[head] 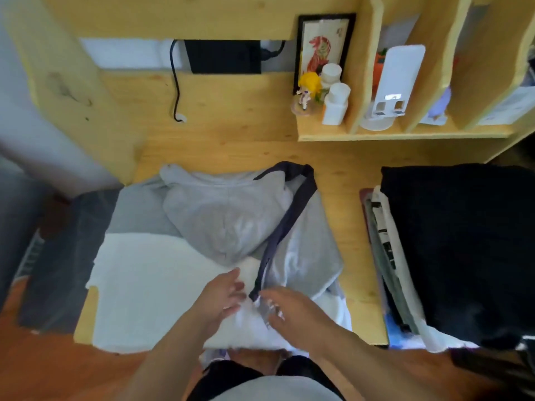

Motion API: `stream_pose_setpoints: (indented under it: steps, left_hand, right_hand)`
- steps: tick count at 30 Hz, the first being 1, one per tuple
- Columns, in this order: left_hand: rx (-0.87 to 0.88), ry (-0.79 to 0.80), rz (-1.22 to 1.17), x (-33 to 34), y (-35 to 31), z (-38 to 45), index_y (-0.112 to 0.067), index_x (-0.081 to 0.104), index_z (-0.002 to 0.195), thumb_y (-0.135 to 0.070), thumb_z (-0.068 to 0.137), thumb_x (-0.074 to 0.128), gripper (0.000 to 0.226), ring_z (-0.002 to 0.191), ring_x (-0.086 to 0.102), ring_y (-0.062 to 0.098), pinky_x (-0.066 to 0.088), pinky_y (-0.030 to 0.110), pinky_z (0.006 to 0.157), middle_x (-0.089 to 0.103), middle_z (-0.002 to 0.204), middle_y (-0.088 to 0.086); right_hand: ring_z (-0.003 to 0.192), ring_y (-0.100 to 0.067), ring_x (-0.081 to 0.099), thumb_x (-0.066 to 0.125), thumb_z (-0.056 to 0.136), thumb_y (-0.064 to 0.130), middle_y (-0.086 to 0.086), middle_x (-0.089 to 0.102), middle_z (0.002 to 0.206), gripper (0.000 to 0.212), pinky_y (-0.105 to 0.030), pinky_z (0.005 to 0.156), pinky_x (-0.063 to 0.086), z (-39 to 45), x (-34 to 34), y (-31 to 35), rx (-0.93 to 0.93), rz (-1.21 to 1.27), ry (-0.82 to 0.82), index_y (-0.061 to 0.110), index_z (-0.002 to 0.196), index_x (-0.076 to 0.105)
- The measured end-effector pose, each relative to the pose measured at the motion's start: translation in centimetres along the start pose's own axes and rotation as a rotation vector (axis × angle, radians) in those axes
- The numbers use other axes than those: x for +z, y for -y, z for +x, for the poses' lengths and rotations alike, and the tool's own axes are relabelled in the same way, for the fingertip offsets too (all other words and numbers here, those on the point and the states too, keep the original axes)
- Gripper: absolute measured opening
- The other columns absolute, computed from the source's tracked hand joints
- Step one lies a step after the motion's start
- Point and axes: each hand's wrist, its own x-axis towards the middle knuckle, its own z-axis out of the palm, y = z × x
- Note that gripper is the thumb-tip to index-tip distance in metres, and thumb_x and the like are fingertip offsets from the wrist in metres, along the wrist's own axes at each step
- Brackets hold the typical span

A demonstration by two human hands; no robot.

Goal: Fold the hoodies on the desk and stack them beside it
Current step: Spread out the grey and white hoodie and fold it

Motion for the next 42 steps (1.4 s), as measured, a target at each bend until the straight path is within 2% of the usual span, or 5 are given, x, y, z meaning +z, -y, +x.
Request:
stream_pose_setpoints:
  steps: [12, 23, 29, 36, 42]
  left_hand:
    - [0.433, -0.233, 0.896, 4.6, 1.2, 1.6, -0.02, 0.055, 0.088, -0.038, 0.093, 0.059, 0.019, 0.085, 0.063, 0.028, 0.054, 0.04, 0.073, 0.058, 0.09, 0.004]
    - [0.329, -0.262, 0.686, 2.5, 1.0, 4.1, -0.01, 0.056, 0.102, -0.013, 0.103, 0.05, 0.006, 0.085, 0.062, 0.036, 0.04, 0.034, 0.069, 0.055, 0.079, 0.004]
    - [0.324, -0.244, 0.748, 2.9, 0.8, 3.8, -0.016, 0.054, 0.112, -0.018, 0.1, 0.054, 0.012, 0.08, 0.061, 0.024, 0.046, 0.036, 0.071, 0.061, 0.088, 0.004]
    - [0.461, -0.16, 0.796, 0.0, 1.8, 1.2, -0.021, 0.059, 0.116, -0.026, 0.099, 0.062, 0.018, 0.086, 0.064, 0.012, 0.046, 0.02, 0.071, 0.065, 0.101, -0.001]
    - [0.404, -0.577, 0.627, -13.9, 2.3, 0.4, -0.014, 0.061, 0.128, -0.019, 0.102, 0.052, 0.028, 0.1, 0.058, 0.021, 0.045, 0.034, 0.085, 0.06, 0.115, 0.001]
  right_hand:
    - [0.105, -0.03, 0.059, 0.057, 0.083, 0.031, -0.007, 0.057, 0.12, 0.054, -0.039, 0.086, 0.049, 2.7, -7.6, -9.6, 0.801, 0.45, -0.611, 0.011, 0.132, 0.05]
    - [0.084, -0.029, 0.058, 0.05, 0.091, 0.009, 0.0, 0.059, 0.092, 0.022, -0.037, 0.07, 0.05, -1.2, -2.6, -10.7, 0.821, 0.235, -0.633, 0.015, 0.112, 0.048]
    - [0.115, -0.039, 0.05, 0.064, 0.077, 0.001, -0.019, 0.05, 0.131, 0.056, -0.048, 0.091, 0.049, 0.1, -2.3, -8.1, 0.431, -0.177, -0.818, 0.008, 0.131, 0.051]
    - [0.154, -0.031, -0.011, 0.035, 0.104, 0.044, 0.0, -0.012, 0.169, 0.06, -0.053, 0.123, 0.003, 6.1, -1.4, -5.9, 0.198, -0.524, -0.1, 0.044, 0.158, 0.009]
    - [0.14, -0.03, 0.032, 0.05, 0.097, 0.025, -0.007, 0.03, 0.156, 0.043, -0.04, 0.115, 0.03, 8.6, -1.5, 1.7, 0.324, -0.369, -0.362, 0.023, 0.14, 0.05]
